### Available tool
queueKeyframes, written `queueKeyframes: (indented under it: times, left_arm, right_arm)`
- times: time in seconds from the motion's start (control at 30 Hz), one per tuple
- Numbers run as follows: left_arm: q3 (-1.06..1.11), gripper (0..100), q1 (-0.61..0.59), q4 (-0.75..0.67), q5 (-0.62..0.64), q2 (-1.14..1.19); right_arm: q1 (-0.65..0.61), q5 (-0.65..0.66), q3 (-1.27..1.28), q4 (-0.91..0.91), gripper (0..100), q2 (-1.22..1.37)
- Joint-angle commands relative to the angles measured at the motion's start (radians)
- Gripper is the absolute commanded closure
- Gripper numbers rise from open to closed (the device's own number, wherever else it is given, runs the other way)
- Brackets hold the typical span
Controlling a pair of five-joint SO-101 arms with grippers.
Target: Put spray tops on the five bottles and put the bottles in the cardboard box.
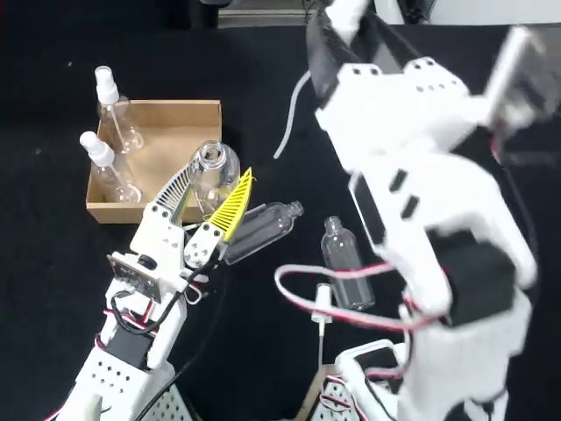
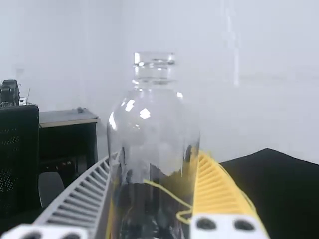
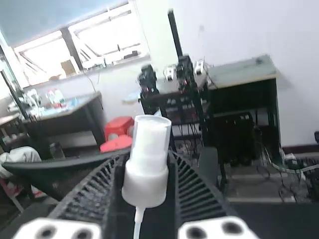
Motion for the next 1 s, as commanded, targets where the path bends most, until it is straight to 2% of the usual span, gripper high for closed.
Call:
queueKeyframes:
  times: [0.0, 0.13, 0.23, 0.37, 0.5, 0.63, 0.8, 0.97]
  left_arm:
    - [0.024, 97, -0.01, 0.023, 0.009, -0.012]
    - [0.024, 97, -0.013, 0.1, 0.009, -0.012]
    - [0.024, 97, -0.008, 0.157, 0.009, -0.012]
    - [0.024, 97, -0.018, 0.153, 0.003, -0.012]
    - [0.024, 97, -0.018, 0.153, 0.005, -0.012]
    - [0.024, 97, -0.008, 0.153, 0.009, -0.012]
    - [0.024, 97, -0.008, 0.153, 0.009, -0.012]
    - [0.024, 97, -0.008, 0.153, 0.009, -0.012]
  right_arm:
    - [-0.012, 0.002, 0.084, -0.114, 98.8, -0.114]
    - [-0.015, 0.0, 0.223, -0.239, 98.7, -0.231]
    - [-0.083, -0.015, 0.32, -0.33, 98.7, -0.312]
    - [-0.193, -0.011, 0.437, -0.462, 98.8, -0.354]
    - [-0.249, -0.009, 0.513, -0.566, 98.8, -0.334]
    - [-0.25, 0.009, 0.522, -0.595, 98.8, -0.285]
    - [-0.255, 0.13, 0.515, -0.598, 98.8, -0.213]
    - [-0.253, 0.153, 0.501, -0.598, 98.8, -0.162]
